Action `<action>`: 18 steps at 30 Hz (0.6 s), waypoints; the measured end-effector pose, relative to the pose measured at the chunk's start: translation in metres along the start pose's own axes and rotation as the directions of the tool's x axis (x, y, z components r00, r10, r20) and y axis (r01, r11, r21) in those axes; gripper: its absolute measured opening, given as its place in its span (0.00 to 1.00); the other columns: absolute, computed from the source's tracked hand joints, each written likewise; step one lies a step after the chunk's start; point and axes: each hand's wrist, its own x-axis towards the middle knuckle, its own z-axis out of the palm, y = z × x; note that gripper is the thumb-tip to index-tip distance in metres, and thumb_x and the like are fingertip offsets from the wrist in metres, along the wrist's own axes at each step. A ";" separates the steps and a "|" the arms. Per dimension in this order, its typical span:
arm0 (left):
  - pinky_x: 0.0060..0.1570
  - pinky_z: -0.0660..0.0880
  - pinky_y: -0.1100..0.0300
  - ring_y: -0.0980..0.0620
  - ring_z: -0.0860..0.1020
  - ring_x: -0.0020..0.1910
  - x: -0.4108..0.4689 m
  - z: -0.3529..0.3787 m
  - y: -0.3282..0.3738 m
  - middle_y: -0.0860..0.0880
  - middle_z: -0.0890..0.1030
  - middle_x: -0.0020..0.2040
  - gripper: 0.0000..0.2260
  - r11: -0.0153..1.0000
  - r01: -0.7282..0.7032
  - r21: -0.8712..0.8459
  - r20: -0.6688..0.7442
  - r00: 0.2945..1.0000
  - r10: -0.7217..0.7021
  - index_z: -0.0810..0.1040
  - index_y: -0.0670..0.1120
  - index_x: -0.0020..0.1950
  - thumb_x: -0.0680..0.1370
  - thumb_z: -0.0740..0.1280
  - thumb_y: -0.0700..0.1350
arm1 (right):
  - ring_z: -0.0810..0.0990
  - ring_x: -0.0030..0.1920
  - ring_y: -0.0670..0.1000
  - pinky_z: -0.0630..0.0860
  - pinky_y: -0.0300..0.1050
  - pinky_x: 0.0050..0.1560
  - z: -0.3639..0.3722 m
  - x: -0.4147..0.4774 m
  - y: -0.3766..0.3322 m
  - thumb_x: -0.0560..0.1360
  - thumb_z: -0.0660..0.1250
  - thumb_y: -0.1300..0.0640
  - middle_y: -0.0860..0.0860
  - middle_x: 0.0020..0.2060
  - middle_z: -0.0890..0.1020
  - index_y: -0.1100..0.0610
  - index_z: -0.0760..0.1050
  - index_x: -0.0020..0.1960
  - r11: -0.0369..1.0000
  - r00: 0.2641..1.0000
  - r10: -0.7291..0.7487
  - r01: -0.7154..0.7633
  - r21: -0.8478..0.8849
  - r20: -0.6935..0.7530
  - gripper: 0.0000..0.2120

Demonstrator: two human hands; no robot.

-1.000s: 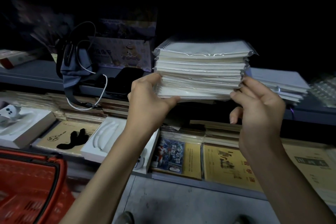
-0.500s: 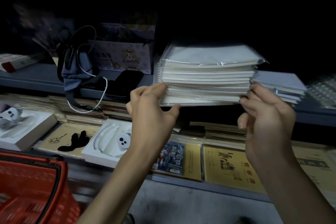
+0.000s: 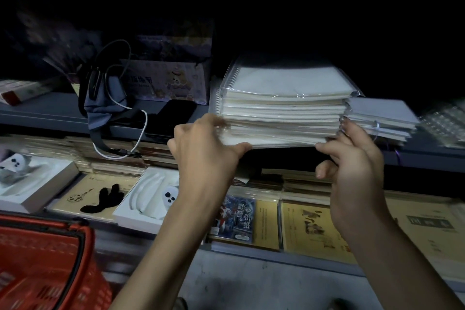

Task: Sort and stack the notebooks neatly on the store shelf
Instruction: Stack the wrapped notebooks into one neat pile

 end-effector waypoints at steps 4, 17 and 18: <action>0.59 0.66 0.59 0.47 0.72 0.66 0.003 0.004 -0.006 0.58 0.80 0.56 0.25 0.985 0.062 -0.160 -0.005 0.998 -0.064 0.77 0.58 0.58 0.67 0.85 0.55 | 0.80 0.56 0.44 0.62 0.41 0.26 -0.002 0.002 -0.003 0.78 0.63 0.69 0.26 0.41 0.81 0.41 0.73 0.58 0.997 0.998 0.032 -0.036 0.066 0.056 0.23; 0.58 0.79 0.43 0.48 0.79 0.60 -0.005 0.013 -0.005 0.68 0.81 0.48 0.25 0.919 0.021 -0.395 -0.059 0.997 -0.048 0.75 0.62 0.52 0.66 0.85 0.45 | 0.67 0.29 0.46 0.55 0.40 0.23 -0.016 0.022 -0.001 0.74 0.59 0.70 0.45 0.43 0.81 0.48 0.76 0.37 0.999 0.998 -0.034 0.033 0.023 0.048 0.19; 0.58 0.79 0.43 0.48 0.79 0.59 -0.007 0.014 -0.005 0.67 0.82 0.48 0.25 0.915 0.016 -0.403 -0.059 0.997 -0.044 0.75 0.62 0.52 0.67 0.85 0.45 | 0.65 0.29 0.46 0.55 0.41 0.23 -0.017 0.026 0.000 0.74 0.58 0.71 0.45 0.42 0.81 0.47 0.77 0.35 0.999 0.998 -0.039 0.038 0.029 0.043 0.21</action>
